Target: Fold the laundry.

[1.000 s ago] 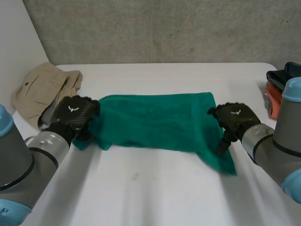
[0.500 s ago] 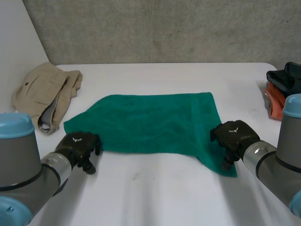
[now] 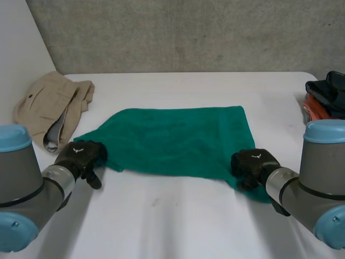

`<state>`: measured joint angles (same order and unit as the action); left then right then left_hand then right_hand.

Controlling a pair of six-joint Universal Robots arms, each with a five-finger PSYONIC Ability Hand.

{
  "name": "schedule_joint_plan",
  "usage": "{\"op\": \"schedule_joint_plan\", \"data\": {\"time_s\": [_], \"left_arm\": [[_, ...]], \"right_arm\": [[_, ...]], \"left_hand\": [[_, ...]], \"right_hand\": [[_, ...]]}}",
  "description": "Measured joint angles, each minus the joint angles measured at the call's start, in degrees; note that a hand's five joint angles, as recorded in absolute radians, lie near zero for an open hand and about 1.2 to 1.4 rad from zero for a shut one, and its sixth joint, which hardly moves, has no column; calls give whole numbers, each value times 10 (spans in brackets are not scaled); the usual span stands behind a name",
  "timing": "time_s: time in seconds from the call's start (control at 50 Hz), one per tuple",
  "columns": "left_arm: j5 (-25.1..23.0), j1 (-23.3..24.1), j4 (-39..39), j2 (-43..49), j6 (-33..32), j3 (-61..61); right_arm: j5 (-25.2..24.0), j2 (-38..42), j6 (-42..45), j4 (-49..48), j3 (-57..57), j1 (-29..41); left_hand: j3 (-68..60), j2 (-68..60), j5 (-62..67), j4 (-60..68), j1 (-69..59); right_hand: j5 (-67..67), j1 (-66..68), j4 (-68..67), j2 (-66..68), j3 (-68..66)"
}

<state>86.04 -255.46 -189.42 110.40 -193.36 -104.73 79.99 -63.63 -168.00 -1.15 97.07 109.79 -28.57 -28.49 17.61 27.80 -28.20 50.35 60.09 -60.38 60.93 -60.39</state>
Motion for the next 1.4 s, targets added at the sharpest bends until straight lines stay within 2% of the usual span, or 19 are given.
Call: {"op": "schedule_joint_plan", "data": {"time_s": [0.08,0.28,0.48,0.56,0.62,0.64,0.66,0.68,0.72,0.84,0.96,1.06,1.16,1.28,1.4], "left_arm": [[0,1,-4,26,0,31],[4,12,0,125,-2,149],[8,47,3,202,-6,257],[19,56,3,227,-7,292],[33,61,4,244,-6,315],[40,62,5,250,-6,322],[46,63,5,253,-6,329],[53,65,6,256,-5,335],[63,67,8,256,-4,341],[83,69,48,179,-5,331],[75,68,144,46,-16,298],[38,60,255,-91,-74,273],[-1,38,309,-169,-151,254],[-23,-2,319,-194,-215,222],[-37,-22,285,-140,-234,191]], "right_arm": [[0,5,1,-22,-3,0],[11,2,8,-54,0,4],[16,3,13,-53,0,5],[22,4,14,-53,-2,5],[26,4,17,-53,-3,5],[27,4,19,-54,-3,5],[28,4,22,-54,-4,4],[29,4,26,-54,-4,4],[31,3,33,-54,-5,3],[56,-10,85,-48,-23,-3],[98,-65,187,-4,-59,-4],[126,-155,292,63,-115,-2],[135,-220,335,137,-176,-3],[132,-240,345,221,-229,-3],[131,-168,345,247,-248,0]], "left_hand": [[14,14,-17,-16,9],[23,25,-27,-27,18],[13,13,-4,-7,12],[-62,-62,73,72,-75],[-192,-202,199,201,-213],[-280,-294,290,294,-307],[-280,-294,290,294,-307],[-367,-381,370,388,-371],[-380,-392,371,402,-371],[-385,-396,371,407,-371],[-386,-396,371,407,-371],[-391,-399,371,408,-371],[-395,-401,371,409,-371],[-395,-401,379,409,-371],[-395,-401,384,410,-371]], "right_hand": [[63,37,-77,66,-74],[63,37,-80,66,-76],[63,37,-81,66,-76],[63,37,-81,66,-76],[63,37,-81,66,-76],[63,37,-81,66,-76],[63,37,-81,66,-76],[63,37,-81,66,-76],[63,37,-81,66,-76],[63,37,-81,66,-76],[69,37,-81,66,-78],[75,37,-81,67,-78],[77,37,-81,67,-78],[77,37,-81,67,-78],[77,37,-81,67,-78]]}}
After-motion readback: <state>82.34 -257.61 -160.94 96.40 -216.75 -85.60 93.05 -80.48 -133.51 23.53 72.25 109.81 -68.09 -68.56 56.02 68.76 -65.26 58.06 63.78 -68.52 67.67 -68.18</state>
